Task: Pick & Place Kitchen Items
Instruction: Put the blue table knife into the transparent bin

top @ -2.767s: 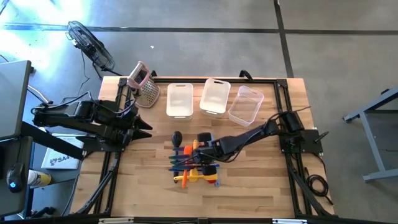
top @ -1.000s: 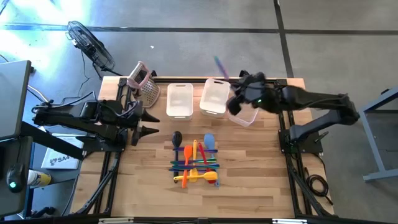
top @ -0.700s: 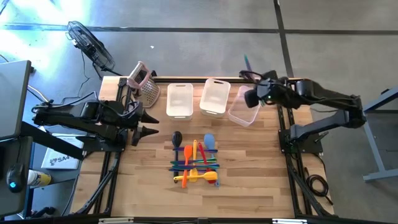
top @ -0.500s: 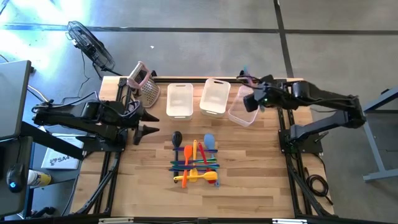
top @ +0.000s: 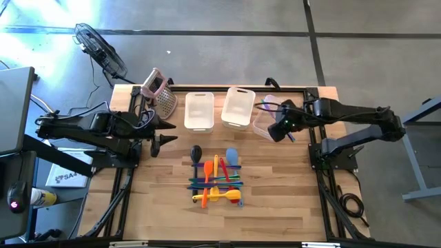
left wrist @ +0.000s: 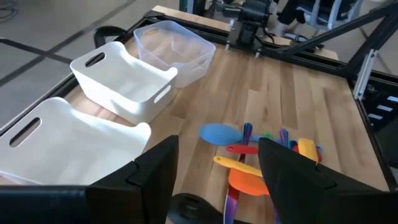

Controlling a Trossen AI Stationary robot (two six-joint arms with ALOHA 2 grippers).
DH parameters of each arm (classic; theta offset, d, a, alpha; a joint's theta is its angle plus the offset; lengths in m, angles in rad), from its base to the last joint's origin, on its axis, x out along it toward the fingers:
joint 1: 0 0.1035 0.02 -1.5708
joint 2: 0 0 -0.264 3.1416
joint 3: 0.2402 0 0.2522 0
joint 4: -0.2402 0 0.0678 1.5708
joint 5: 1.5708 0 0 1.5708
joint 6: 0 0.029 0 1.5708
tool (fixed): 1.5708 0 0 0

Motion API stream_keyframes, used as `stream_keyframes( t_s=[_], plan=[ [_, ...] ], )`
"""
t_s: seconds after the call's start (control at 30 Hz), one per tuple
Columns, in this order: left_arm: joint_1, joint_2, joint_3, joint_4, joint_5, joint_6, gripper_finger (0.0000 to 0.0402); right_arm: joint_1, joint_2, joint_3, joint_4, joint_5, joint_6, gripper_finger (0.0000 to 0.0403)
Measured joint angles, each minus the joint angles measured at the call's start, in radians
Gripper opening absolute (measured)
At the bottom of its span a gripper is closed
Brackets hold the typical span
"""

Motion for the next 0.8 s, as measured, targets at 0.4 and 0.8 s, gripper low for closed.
stream_keyframes(
  t_s=[0.4,0.8],
  plan=[
    [0.000,0.015,-0.001,0.098,-0.186,0.313,0.0216,-0.024,0.000,0.000,-0.056,-0.140,0.016,0.0030],
    [0.000,0.051,-0.001,0.207,-0.252,0.525,0.0216,-0.194,0.050,0.001,-0.188,-0.336,0.053,0.0030]
  ],
)
